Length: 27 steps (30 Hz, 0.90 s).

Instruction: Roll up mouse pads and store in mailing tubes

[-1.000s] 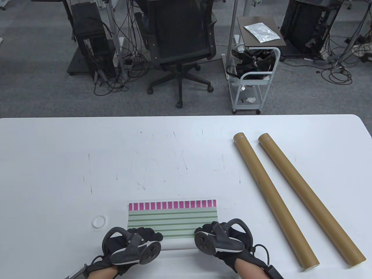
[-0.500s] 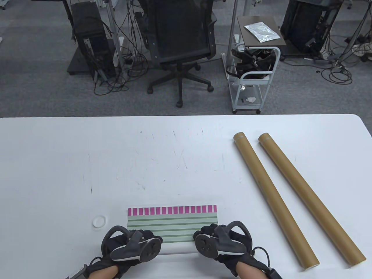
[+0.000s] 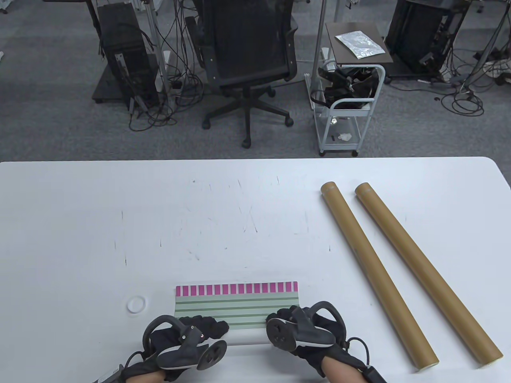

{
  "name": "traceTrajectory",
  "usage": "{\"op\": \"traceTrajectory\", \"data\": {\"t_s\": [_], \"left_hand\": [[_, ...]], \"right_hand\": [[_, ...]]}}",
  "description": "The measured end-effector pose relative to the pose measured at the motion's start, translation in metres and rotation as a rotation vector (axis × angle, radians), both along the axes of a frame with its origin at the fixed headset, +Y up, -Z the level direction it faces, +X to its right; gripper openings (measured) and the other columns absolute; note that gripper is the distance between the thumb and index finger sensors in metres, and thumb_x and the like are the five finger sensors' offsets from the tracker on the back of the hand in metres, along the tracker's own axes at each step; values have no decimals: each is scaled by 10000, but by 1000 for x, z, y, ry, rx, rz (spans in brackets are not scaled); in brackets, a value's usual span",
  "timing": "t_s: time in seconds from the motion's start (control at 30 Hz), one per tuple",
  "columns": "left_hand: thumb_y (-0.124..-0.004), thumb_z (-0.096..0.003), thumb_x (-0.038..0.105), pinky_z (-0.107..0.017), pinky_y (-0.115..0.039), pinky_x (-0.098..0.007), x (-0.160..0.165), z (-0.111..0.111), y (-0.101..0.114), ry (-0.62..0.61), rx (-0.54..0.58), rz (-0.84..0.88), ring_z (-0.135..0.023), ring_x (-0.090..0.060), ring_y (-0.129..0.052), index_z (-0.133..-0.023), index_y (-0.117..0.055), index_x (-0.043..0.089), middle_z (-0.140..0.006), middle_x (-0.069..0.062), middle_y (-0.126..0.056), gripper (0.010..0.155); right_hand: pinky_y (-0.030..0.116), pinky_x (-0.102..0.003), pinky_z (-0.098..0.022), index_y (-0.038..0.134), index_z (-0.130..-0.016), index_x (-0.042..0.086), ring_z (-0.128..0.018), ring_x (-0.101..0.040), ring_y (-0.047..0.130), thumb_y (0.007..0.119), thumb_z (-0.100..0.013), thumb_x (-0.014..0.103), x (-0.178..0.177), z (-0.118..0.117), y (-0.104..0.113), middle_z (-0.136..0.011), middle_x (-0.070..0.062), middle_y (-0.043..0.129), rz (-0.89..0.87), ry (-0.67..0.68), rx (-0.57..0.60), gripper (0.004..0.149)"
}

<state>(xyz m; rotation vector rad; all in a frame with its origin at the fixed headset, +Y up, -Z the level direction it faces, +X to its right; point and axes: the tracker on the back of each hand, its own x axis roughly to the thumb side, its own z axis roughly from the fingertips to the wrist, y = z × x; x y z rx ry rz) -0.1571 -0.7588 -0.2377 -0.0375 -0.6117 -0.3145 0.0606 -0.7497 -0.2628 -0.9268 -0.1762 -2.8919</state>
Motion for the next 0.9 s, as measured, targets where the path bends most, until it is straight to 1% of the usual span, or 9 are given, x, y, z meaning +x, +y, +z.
{"op": "traceTrajectory", "data": {"t_s": [0.17, 0.3, 0.4, 0.5, 0.57, 0.67, 0.73, 0.87, 0.9], "left_hand": [[-690, -404, 449, -492, -884, -222, -4, 0, 2, -12, -49, 22, -714, -124, -991, -930, -676, 387, -847, 114, -897, 530], [-720, -412, 455, -521, -884, -241, -10, -1, 4, -4, -57, 94, -759, -112, -962, -939, -593, 405, -927, 106, -764, 545], [-746, -397, 466, -552, -868, -270, -8, 0, 2, -3, -38, 78, -769, -143, -950, -916, -647, 392, -894, 102, -809, 533], [-714, -410, 438, -556, -869, -272, -5, -3, 1, 22, -48, 53, -769, -143, -962, -926, -650, 373, -894, 88, -824, 524], [-683, -420, 420, -572, -860, -280, -6, -6, 0, 38, -72, 61, -779, -144, -959, -933, -645, 374, -901, 88, -824, 517], [-669, -426, 411, -583, -847, -282, -9, -10, -1, 54, -107, 93, -788, -146, -945, -936, -645, 380, -904, 91, -824, 512], [-663, -427, 413, -586, -844, -279, -10, -10, -1, 57, -109, 93, -790, -144, -941, -939, -642, 381, -905, 93, -824, 513], [-669, -423, 415, -578, -853, -274, -10, -11, -1, 55, -118, 91, -781, -138, -951, -934, -653, 382, -898, 93, -836, 512], [-672, -421, 415, -567, -858, -273, -11, -11, 0, 33, -163, 90, -769, -140, -955, -930, -660, 377, -889, 91, -845, 511]], "right_hand": [[789, -431, -556, 770, -914, 215, -657, -231, 925, 768, -410, 417, 0, 0, 0, -819, -22, 890, -20, 17, -81, 544], [776, -443, -565, 774, -914, 200, -661, -250, 916, 722, -426, 369, 0, -2, -3, -819, -39, 885, -40, 10, -93, 520], [764, -454, -571, 771, -921, 202, -665, -260, 905, 688, -436, 354, 2, -1, -5, -828, -47, 873, -61, -2, -78, 515], [751, -465, -586, 745, -959, 202, -709, -279, 883, 669, -453, 375, 4, 0, -4, -878, -55, 844, -46, -18, -42, 540], [779, -415, -555, 746, -940, 225, -687, -248, 897, 729, -433, 402, 6, 1, 1, -860, -27, 851, -120, -52, 34, 537], [764, -428, -559, 760, -917, 217, -680, -263, 881, 776, -420, 399, 1, 1, -4, -842, -35, 847, -114, -47, -37, 530], [785, -407, -551, 758, -913, 240, -674, -235, 899, 745, -415, 414, 1, -1, -3, -841, -10, 855, -85, -47, -3, 528], [780, -427, -549, 772, -919, 213, -668, -261, 901, 743, -430, 399, 3, -6, -4, -836, -32, 872, -129, -73, -98, 524], [786, -423, -542, 778, -913, 211, -656, -255, 906, 738, -430, 402, 2, -6, -5, -828, -35, 876, -114, -45, -153, 520]]}}
